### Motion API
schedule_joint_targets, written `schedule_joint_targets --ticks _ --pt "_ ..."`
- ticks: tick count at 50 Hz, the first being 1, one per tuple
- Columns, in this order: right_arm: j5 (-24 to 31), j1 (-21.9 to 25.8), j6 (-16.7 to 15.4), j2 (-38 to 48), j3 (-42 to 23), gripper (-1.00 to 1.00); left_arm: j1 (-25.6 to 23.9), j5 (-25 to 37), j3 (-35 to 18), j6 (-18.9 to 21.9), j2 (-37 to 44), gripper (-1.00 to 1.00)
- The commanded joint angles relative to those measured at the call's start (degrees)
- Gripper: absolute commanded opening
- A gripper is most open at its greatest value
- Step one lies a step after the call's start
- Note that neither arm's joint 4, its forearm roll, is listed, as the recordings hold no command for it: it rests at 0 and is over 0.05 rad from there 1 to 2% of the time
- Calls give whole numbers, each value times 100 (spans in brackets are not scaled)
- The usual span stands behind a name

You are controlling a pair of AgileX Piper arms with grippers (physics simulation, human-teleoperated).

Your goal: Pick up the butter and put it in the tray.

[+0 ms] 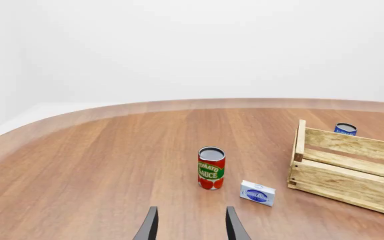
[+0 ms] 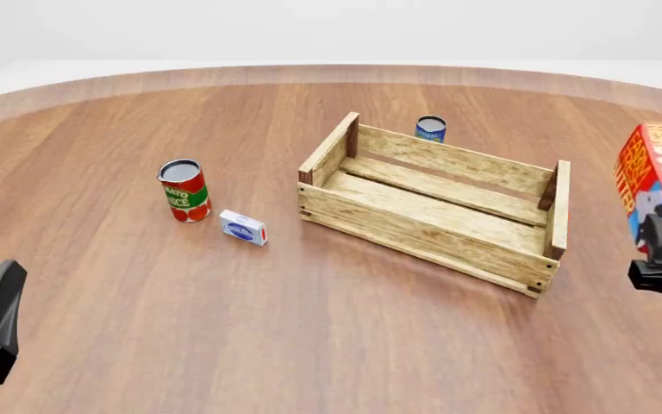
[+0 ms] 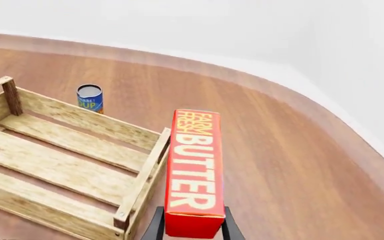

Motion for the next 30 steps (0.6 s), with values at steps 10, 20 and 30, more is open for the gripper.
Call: schedule_joint_targets --ticks 10,20,30 --pt "1479 486 -26 -1055 -863 -100 0 0 0 0 0 100" --pt "1904 773 17 -1109 -1284 -100 0 0 0 0 0 100" --pt "1978 1093 18 -928 -1549 -100 0 0 0 0 0 100"
